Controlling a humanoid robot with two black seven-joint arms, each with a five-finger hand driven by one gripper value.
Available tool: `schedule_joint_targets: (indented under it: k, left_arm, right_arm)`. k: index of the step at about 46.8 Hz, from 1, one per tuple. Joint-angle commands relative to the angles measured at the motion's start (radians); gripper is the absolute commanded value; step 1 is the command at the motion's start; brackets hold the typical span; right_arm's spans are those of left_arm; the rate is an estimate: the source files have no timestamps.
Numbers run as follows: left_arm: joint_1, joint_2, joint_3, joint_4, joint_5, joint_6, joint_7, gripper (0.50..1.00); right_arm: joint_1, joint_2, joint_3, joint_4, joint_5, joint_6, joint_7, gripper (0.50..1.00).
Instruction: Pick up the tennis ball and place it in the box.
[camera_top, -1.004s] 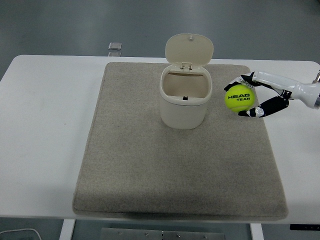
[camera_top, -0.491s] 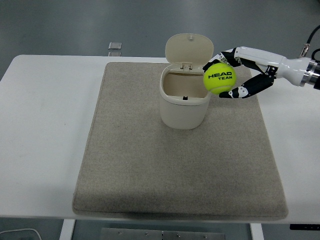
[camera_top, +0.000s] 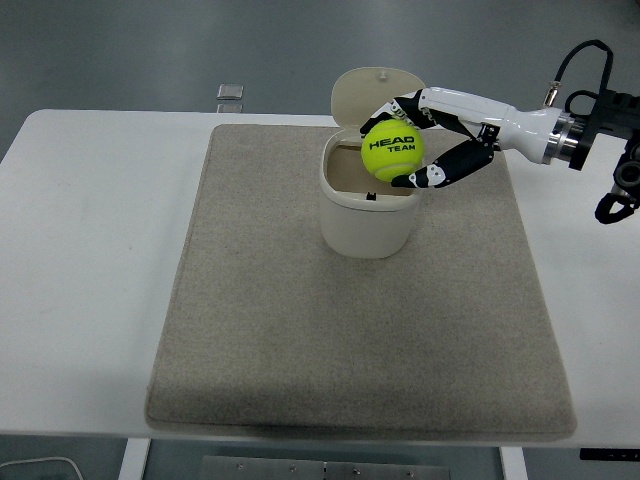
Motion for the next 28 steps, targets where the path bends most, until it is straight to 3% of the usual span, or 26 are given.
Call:
schedule_joint_targets:
  k: [1, 5, 8, 11, 20, 28]
  left_arm:
    - [0.0, 0.0, -0.001, 0.0, 0.0, 0.0, -0.001, 0.992]
    - [0.0, 0.0, 0.001, 0.001, 0.0, -0.001, -0.001, 0.992]
    - [0.0, 0.0, -0.001, 0.0, 0.0, -0.001, -0.001, 0.992]
    - [0.0, 0.0, 0.0, 0.0, 0.0, -0.001, 0.0, 0.992]
    - [0.0, 0.0, 0.001, 0.001, 0.0, 0.0, -0.001, 0.992]
    - [0.0, 0.0, 0.001, 0.001, 0.0, 0.0, -0.001, 0.992]
  right_arm:
    - [-0.001, 0.006, -0.007, -0.008, -0.001, 0.0, 0.0, 0.582]
    - [-0.001, 0.006, -0.016, -0.013, -0.003, -0.002, 0.0, 0.631]
    - [-0.001, 0.006, -0.019, -0.014, -0.004, -0.021, 0.0, 0.711]
    - [-0.002, 0.009, -0.021, -0.014, -0.004, -0.049, 0.0, 0.752]
    - [-0.01, 0.015, -0.021, -0.016, -0.006, -0.06, 0.0, 0.817]
    - [-0.012, 0.017, -0.037, -0.016, -0.006, -0.06, -0.002, 0.829]
